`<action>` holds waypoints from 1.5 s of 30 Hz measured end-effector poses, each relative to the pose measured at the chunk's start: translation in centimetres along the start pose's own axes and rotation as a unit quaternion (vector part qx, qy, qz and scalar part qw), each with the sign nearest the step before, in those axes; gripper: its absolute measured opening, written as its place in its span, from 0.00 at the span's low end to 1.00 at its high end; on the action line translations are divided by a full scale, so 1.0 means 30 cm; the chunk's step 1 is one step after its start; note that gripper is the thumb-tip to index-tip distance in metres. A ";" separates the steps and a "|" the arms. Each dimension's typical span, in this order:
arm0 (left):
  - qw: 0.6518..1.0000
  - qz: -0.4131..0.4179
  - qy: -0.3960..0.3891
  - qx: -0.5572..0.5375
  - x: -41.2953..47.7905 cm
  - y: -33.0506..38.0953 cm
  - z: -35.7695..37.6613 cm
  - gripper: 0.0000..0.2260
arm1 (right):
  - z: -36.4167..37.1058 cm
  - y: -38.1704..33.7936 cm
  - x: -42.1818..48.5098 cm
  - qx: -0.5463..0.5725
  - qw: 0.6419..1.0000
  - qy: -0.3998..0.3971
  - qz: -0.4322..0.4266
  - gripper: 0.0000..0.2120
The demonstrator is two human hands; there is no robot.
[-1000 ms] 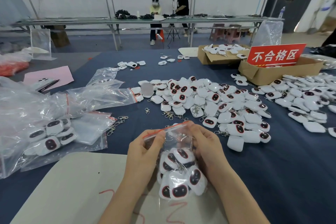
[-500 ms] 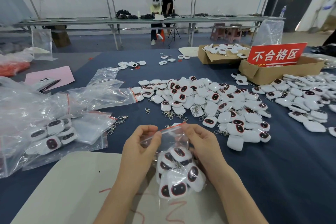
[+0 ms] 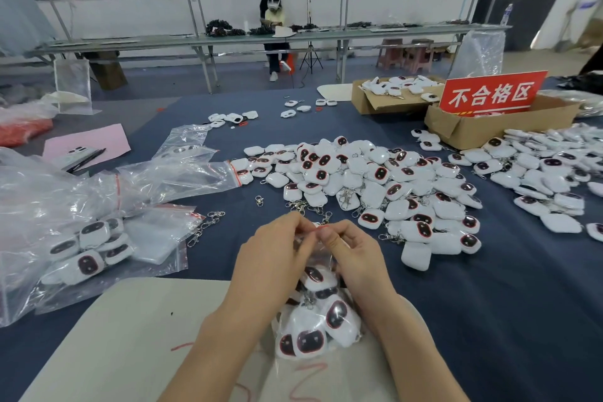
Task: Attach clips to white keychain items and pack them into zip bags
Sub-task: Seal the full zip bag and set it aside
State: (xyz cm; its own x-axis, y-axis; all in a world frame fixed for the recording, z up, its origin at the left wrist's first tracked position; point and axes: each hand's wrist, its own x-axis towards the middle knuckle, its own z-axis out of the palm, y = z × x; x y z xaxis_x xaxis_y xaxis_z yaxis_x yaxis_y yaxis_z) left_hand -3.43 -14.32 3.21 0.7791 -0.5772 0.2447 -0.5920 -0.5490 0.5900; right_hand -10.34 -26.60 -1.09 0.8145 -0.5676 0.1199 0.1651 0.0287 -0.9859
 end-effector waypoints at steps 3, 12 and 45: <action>1.000 0.001 -0.006 0.014 0.001 0.008 -0.001 0.05 | 0.002 0.005 -0.002 -0.021 1.000 0.013 -0.001 0.11; 1.000 -0.022 -0.018 0.007 -0.027 -0.034 -0.018 0.05 | -0.013 -0.002 -0.006 0.005 0.999 -0.005 0.037 0.06; 0.970 -0.109 0.100 -0.195 -0.277 -0.295 -0.121 0.09 | -0.044 -0.055 -0.033 0.063 0.992 0.096 0.054 0.11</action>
State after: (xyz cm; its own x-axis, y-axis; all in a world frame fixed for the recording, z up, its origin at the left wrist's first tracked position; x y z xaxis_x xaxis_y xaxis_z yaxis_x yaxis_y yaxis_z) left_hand -3.91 -2.45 -1.25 0.9246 -0.3230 0.2022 -0.3157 -0.3523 0.8810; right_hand -12.16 -27.16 0.26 0.7131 -0.7007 -0.0227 0.1604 0.1945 -0.9677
